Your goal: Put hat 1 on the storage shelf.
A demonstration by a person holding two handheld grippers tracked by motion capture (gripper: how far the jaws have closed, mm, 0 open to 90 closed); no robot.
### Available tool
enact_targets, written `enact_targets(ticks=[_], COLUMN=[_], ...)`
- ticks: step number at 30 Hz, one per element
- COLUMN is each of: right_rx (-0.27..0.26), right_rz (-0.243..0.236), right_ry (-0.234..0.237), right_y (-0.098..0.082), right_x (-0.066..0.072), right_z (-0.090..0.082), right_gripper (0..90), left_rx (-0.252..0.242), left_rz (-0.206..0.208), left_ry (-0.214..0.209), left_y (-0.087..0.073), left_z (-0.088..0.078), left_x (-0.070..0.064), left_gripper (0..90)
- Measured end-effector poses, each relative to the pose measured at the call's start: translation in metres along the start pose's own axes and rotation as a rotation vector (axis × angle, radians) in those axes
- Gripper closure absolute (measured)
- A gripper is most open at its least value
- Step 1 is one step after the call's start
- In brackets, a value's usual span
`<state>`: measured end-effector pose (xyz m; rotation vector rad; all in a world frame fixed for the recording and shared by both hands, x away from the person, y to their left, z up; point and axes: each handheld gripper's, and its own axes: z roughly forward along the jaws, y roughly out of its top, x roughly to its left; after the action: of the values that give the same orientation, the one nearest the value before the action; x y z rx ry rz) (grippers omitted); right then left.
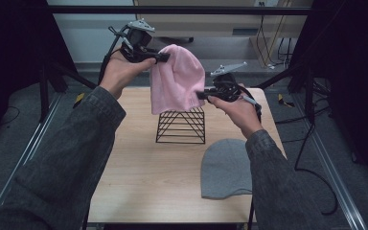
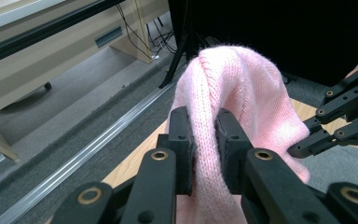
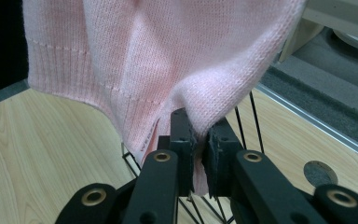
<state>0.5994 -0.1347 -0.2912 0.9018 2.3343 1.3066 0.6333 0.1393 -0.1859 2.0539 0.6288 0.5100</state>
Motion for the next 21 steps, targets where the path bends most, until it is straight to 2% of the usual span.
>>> enact_targets(ticks=[3,6,12,21], right_rx=[0.0,-0.022,-0.032,0.003], right_rz=[-0.001,0.001,-0.001,0.002], right_ry=[0.0,0.008,-0.007,-0.022], right_y=[0.0,0.003,0.009,0.002], right_x=[0.001,0.003,0.002,-0.006], right_z=[0.0,-0.001,-0.001,0.009], right_gripper=[83.1,83.1,83.1,83.0], left_rx=[-0.001,-0.016,-0.025,-0.008], left_rz=[0.001,0.002,0.015,0.013], left_ry=[0.003,0.008,0.017,0.005], left_y=[0.0,0.003,0.011,0.003], left_z=[0.0,-0.004,-0.004,0.013], left_x=[0.0,-0.002,0.001,0.007], left_gripper=[78.4,78.4,78.2,78.0])
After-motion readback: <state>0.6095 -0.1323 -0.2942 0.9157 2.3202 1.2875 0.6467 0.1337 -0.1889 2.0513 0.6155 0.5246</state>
